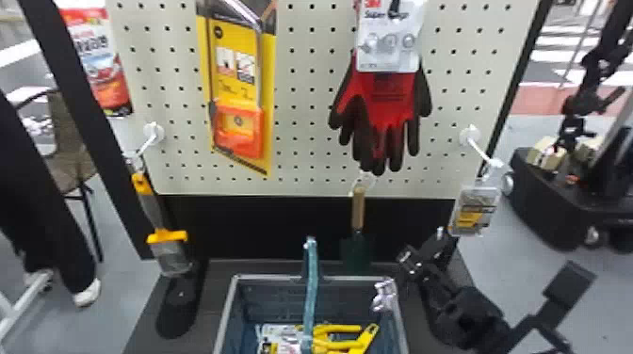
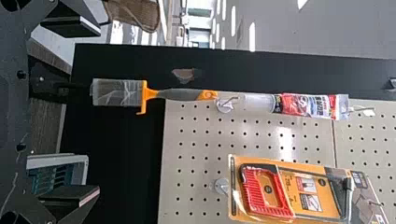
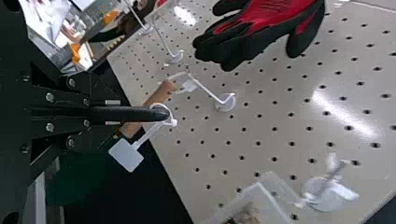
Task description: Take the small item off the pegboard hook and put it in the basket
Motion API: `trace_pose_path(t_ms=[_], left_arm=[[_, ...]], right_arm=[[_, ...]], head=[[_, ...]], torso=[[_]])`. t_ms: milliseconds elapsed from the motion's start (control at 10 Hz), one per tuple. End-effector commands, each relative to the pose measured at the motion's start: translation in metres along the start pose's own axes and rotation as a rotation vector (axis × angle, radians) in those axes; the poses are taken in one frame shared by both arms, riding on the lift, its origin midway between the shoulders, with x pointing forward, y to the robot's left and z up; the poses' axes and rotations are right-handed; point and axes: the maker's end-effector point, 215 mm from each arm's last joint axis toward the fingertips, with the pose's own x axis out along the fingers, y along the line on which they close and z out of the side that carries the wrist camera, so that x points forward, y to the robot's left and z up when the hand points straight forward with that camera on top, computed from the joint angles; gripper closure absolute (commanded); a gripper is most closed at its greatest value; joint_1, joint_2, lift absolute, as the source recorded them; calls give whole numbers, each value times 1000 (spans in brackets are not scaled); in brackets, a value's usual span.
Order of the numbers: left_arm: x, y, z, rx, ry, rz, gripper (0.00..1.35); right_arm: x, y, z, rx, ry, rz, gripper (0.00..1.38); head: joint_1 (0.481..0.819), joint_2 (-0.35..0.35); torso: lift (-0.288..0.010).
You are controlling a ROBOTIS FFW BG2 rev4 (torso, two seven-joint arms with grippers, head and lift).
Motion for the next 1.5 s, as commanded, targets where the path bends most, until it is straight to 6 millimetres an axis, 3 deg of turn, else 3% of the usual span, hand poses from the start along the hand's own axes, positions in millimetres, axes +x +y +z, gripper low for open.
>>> trace_pose_path(t_ms=[0, 700, 900, 1200, 1300, 1400], left_arm=[[1, -1, -1, -4, -2, -3, 119], [2, -2, -5, -11, -4, -3, 119], [5, -5, -5, -13, -10, -9, 119], [5, -5, -6, -14, -9, -8, 119], [5, -5, -6, -14, -9, -8, 119], [5, -5, -6, -14, -9, -8, 119]], right_arm=[[9, -2, -24, 37, 43, 19, 1268], [40, -21, -107, 136, 190, 47, 1268], [46, -15, -119, 144, 222, 70, 1268], [44, -16, -120, 151, 222, 71, 1266], [45, -16, -118, 153, 215, 75, 1013], [45, -16, -116, 143, 210, 75, 578]], head=[[549, 0], [549, 0], [549, 0], [549, 0], [549, 0], [549, 0]], torso=[[-100], [-100], [-100], [-100], [-100], [-100]])
